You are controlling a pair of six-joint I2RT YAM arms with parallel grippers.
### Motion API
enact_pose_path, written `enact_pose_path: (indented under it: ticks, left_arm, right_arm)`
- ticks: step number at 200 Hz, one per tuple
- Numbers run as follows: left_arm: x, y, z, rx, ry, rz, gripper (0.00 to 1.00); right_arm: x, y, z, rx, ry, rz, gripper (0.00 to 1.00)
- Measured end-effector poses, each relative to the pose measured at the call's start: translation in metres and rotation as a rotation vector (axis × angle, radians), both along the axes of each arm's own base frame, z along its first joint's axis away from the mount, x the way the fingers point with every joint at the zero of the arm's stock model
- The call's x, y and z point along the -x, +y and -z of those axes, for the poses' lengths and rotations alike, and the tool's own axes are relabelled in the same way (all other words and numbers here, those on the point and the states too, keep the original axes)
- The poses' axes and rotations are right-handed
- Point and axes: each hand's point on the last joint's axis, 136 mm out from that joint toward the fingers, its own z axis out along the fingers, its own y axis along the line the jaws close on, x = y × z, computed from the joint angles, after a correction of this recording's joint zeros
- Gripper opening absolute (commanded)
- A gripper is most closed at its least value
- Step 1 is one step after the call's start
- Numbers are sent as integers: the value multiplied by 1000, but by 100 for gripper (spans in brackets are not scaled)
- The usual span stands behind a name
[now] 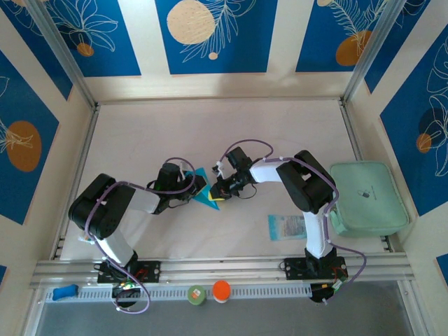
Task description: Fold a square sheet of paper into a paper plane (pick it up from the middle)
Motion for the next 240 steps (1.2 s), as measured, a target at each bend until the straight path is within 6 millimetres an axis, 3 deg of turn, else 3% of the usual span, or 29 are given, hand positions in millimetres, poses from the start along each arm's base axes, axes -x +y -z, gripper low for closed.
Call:
enact_pose_path:
  ticks: [47,121,240]
  left_arm:
    - [2,6,-9,10,-21,-10,26]
    - [4,6,8,4,5,-14,24]
    - [2,6,9,13,12,-24,24]
  right_arm:
    - [0,0,0,0,17,1,0]
    - [-1,0,0,4,33,5,0]
    - [-2,-4,-2,17,49,11,12]
